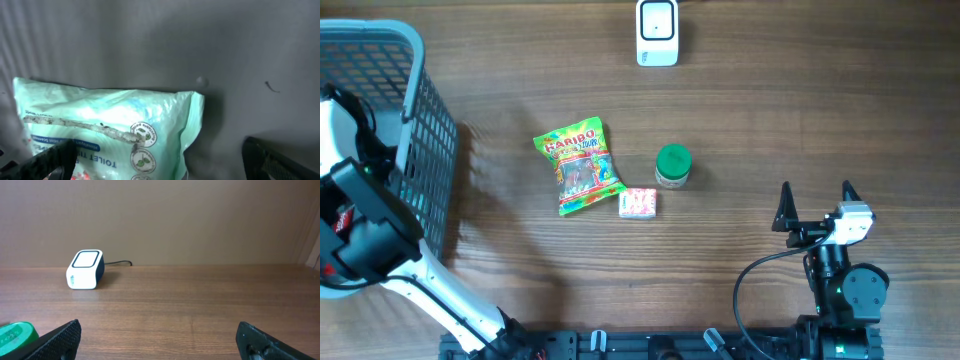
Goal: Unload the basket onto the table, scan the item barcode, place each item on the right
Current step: 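Reach into the basket and grasp the mint-green wipes pack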
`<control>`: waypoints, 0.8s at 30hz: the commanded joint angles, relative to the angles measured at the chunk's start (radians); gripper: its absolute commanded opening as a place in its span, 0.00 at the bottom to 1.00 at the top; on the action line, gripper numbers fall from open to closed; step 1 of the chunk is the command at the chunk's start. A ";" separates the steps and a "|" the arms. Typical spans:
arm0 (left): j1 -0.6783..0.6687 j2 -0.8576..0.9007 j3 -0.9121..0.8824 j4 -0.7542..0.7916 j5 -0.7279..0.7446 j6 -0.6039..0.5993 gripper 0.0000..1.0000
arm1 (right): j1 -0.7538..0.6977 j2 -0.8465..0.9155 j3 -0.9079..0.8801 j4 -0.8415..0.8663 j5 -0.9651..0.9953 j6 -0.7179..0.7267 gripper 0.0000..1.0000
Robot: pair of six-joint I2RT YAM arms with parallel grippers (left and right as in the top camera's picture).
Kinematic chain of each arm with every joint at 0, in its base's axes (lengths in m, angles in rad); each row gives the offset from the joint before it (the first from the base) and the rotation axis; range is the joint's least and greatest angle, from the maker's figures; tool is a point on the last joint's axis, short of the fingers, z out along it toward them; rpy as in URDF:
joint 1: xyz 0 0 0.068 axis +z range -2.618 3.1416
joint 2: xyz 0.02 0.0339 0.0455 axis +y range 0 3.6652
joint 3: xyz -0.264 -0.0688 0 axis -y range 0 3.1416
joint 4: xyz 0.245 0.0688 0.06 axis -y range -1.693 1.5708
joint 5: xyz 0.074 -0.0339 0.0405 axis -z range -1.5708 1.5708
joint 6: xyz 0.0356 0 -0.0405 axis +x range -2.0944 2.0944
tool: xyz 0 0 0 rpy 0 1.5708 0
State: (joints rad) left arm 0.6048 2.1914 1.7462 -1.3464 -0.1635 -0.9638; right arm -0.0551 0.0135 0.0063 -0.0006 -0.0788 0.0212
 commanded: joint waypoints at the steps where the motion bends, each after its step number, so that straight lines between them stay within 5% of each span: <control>1: 0.007 0.048 -0.014 -0.018 -0.040 -0.009 0.99 | -0.002 -0.006 -0.001 0.003 -0.008 0.006 1.00; 8: 0.007 0.049 -0.014 -0.267 -0.154 -0.008 0.09 | -0.002 -0.006 -0.001 0.003 -0.008 0.007 1.00; 9: 0.007 0.049 -0.014 -0.280 -0.156 0.004 0.04 | -0.002 -0.006 -0.001 0.003 -0.008 0.006 1.00; 15: 0.017 0.018 0.081 -0.340 -0.147 0.103 0.04 | -0.002 -0.006 -0.001 0.003 -0.008 0.006 1.00; 22: 0.014 -0.246 0.275 -0.329 -0.046 0.101 0.04 | -0.002 -0.006 -0.001 0.003 -0.008 0.006 1.00; 23: 0.014 -0.270 0.275 -0.332 -0.047 0.096 0.17 | -0.002 -0.006 -0.001 0.003 -0.008 0.006 1.00; 24: 0.014 -0.271 0.268 -0.339 -0.047 0.097 0.54 | -0.002 -0.006 -0.001 0.003 -0.008 0.006 1.00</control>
State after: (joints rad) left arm 0.6151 1.9606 2.0041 -1.6764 -0.2317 -0.8715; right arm -0.0551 0.0135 0.0063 -0.0006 -0.0792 0.0212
